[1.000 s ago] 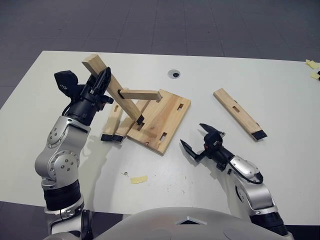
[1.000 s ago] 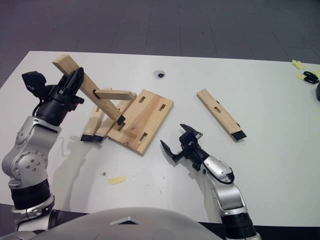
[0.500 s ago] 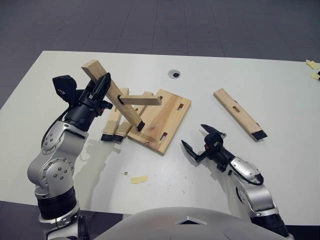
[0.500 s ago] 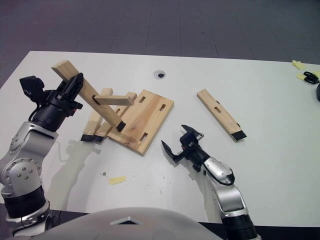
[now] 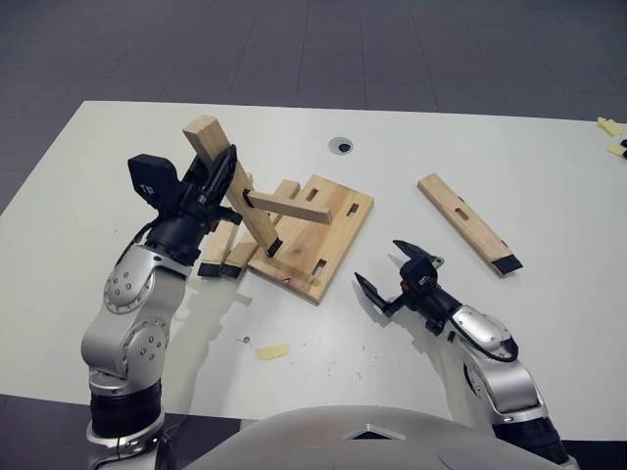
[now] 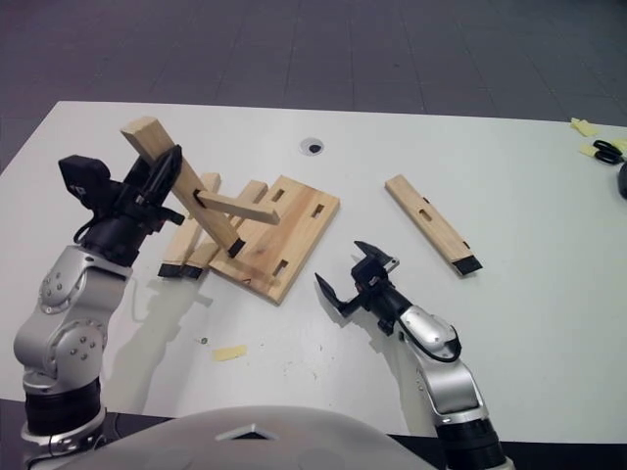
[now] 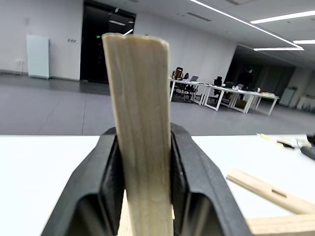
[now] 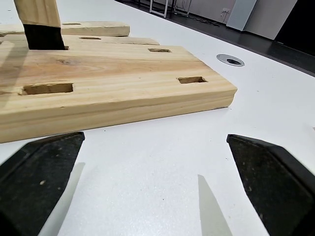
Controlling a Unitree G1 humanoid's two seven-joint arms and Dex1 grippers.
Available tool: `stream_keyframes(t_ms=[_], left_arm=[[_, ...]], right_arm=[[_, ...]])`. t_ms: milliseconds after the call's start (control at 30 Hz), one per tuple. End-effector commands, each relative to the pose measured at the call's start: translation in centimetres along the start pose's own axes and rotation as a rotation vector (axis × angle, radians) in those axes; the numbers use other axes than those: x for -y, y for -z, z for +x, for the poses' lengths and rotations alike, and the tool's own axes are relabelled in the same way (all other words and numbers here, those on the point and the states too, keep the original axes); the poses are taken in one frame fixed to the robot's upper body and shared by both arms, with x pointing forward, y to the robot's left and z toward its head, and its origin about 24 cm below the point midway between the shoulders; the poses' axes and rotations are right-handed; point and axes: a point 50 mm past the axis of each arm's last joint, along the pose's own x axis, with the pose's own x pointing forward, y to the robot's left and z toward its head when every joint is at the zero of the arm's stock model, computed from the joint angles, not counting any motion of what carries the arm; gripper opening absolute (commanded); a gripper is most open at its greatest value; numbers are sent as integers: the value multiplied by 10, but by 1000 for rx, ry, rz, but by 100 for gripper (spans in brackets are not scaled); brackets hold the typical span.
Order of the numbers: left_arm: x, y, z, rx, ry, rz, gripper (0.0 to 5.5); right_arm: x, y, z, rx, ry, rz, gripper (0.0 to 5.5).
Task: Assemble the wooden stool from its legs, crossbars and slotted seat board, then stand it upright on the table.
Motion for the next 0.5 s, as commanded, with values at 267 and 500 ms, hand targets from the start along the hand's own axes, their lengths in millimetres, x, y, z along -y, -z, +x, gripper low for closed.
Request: stream_keyframes(t_ms=[267,500], left_arm=[[-9,53,-16,-254,-62,63,105],[-10,30,7,-126,-96,56,105]], right_arm=[[1,1,0,-7,-1,-11,540],[0,2,1,-6,-14,-14,540]])
